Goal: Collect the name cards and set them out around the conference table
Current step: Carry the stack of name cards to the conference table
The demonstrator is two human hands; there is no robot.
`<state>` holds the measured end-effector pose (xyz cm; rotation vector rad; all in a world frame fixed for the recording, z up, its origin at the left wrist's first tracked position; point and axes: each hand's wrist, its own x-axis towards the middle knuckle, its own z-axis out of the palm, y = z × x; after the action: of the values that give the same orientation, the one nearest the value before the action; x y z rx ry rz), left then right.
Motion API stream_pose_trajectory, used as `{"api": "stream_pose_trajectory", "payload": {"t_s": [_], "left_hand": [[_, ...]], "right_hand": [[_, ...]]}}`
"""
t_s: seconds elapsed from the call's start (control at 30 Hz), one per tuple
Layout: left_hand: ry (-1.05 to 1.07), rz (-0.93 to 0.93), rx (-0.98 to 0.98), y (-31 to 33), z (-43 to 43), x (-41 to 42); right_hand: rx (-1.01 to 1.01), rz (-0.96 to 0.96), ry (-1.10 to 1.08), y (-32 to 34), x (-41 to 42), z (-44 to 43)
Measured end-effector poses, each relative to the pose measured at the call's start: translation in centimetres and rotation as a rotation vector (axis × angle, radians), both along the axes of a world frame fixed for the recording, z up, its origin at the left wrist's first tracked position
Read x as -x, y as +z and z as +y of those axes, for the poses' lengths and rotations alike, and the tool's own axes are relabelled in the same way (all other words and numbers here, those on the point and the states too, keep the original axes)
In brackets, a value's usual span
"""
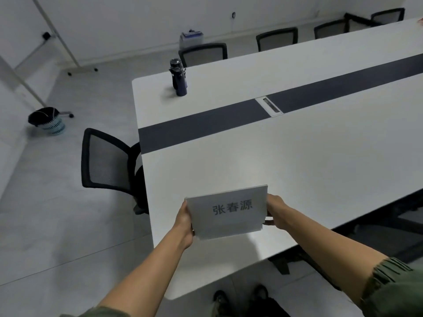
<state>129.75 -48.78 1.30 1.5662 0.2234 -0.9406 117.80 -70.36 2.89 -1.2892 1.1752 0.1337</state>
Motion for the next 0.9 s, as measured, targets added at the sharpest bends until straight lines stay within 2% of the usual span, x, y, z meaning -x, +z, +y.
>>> {"api": "stream_pose_trajectory", "payload": {"t_s": [0.5, 0.63, 0.77, 0.9], "left_hand": [[0.151, 0.096, -0.029, -3.2, -7.9, -8.4], [0.189, 0.084, -0.02, -3.1, -9.4, -10.5], [0.205, 0.075, -0.072, -2.3, -9.8, -11.4], [0.171, 0.04, -0.193, -1.6, -9.4, -11.5]], "right_hand": [[-0.042, 0.046, 0.094, -3.9, -10.4, -8.9], [-0.047, 0.063, 0.26, -3.8, -11.7, -10.8], [0.156, 0.123, 0.482, -3.1, -13.0, -13.5], [0.467, -0.046, 0.448, 0.0, -16.5, -15.2]]}}
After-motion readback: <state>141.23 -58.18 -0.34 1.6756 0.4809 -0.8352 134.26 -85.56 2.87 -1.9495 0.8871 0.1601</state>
